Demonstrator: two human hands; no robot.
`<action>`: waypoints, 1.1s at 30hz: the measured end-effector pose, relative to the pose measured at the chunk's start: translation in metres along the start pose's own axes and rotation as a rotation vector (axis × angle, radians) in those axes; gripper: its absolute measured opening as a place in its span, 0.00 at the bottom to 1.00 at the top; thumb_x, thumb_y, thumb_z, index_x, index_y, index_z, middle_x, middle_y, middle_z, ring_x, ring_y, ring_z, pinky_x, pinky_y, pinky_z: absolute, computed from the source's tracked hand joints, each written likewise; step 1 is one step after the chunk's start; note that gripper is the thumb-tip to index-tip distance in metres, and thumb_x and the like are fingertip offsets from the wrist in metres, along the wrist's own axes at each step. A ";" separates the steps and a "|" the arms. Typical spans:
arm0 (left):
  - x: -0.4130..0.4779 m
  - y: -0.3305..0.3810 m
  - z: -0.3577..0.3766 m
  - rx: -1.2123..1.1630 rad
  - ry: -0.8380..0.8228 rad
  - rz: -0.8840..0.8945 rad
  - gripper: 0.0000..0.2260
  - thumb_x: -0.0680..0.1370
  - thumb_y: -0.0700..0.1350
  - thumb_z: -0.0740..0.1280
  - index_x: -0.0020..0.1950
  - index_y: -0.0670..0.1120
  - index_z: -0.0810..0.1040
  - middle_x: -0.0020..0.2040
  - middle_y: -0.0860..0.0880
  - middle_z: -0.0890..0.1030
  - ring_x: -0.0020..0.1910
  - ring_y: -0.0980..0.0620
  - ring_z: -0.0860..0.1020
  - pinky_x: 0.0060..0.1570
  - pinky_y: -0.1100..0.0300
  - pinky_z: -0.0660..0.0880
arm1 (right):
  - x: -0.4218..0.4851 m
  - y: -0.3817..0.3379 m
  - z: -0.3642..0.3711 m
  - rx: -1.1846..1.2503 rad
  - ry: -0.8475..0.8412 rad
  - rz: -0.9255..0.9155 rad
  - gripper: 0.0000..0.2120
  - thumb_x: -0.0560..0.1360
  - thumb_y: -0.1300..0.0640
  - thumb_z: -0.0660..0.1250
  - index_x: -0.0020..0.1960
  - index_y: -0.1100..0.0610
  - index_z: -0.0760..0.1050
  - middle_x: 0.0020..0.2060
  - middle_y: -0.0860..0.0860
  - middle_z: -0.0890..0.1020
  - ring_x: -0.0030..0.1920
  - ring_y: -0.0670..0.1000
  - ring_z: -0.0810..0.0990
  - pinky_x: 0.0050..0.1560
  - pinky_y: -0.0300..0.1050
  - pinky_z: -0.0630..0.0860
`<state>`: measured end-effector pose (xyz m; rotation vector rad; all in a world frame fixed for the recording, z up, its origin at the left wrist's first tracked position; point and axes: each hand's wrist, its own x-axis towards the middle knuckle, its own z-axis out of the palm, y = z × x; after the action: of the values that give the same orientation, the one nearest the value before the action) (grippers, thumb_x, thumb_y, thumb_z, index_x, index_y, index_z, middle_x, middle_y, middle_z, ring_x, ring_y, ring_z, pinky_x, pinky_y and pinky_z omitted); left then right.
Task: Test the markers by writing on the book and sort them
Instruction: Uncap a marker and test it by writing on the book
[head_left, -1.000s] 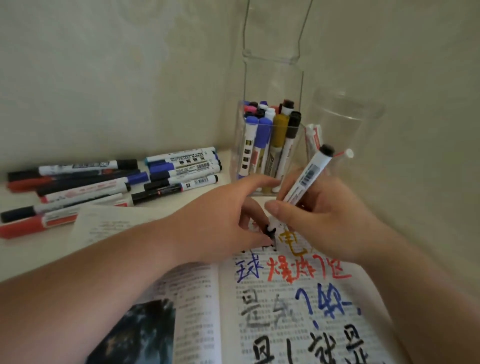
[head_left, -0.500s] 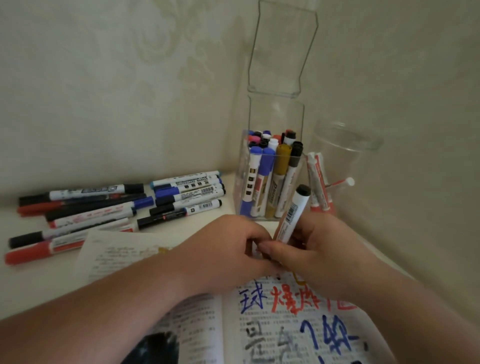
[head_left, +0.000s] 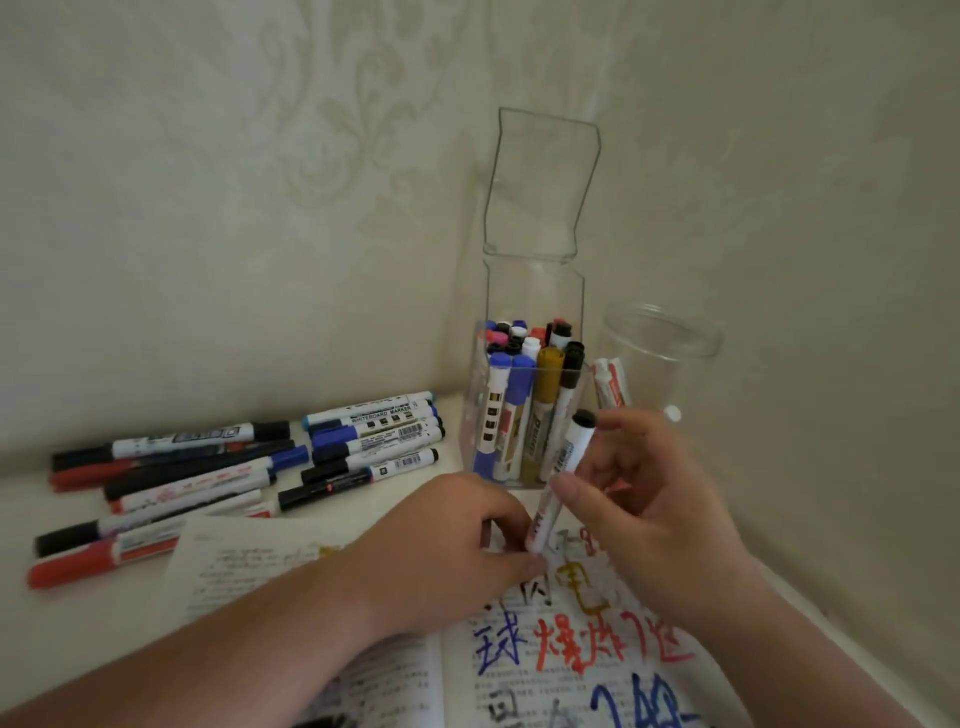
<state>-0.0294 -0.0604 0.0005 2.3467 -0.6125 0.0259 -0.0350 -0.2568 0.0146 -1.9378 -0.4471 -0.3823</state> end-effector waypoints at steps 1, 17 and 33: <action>0.000 0.001 0.000 0.000 0.010 -0.003 0.07 0.74 0.61 0.72 0.44 0.59 0.81 0.40 0.61 0.76 0.44 0.62 0.75 0.40 0.66 0.71 | 0.001 -0.002 0.001 0.021 0.038 -0.051 0.23 0.72 0.56 0.76 0.60 0.38 0.73 0.40 0.50 0.82 0.41 0.51 0.82 0.42 0.56 0.81; -0.003 -0.001 -0.006 -0.270 0.367 0.071 0.01 0.75 0.51 0.73 0.44 0.56 0.82 0.41 0.58 0.79 0.36 0.55 0.74 0.34 0.64 0.71 | 0.006 -0.009 0.030 -0.130 0.049 -0.262 0.37 0.75 0.65 0.74 0.67 0.26 0.69 0.47 0.42 0.83 0.46 0.49 0.84 0.43 0.44 0.82; 0.004 -0.012 0.001 0.122 0.079 0.008 0.17 0.78 0.64 0.65 0.61 0.58 0.79 0.56 0.64 0.73 0.58 0.66 0.67 0.58 0.69 0.65 | 0.093 -0.079 -0.043 -0.122 0.538 -0.227 0.09 0.76 0.56 0.74 0.52 0.48 0.76 0.43 0.53 0.84 0.37 0.50 0.85 0.35 0.45 0.82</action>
<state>-0.0204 -0.0550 -0.0072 2.4475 -0.5966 0.1631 0.0066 -0.2546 0.1370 -1.8085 -0.2909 -1.0652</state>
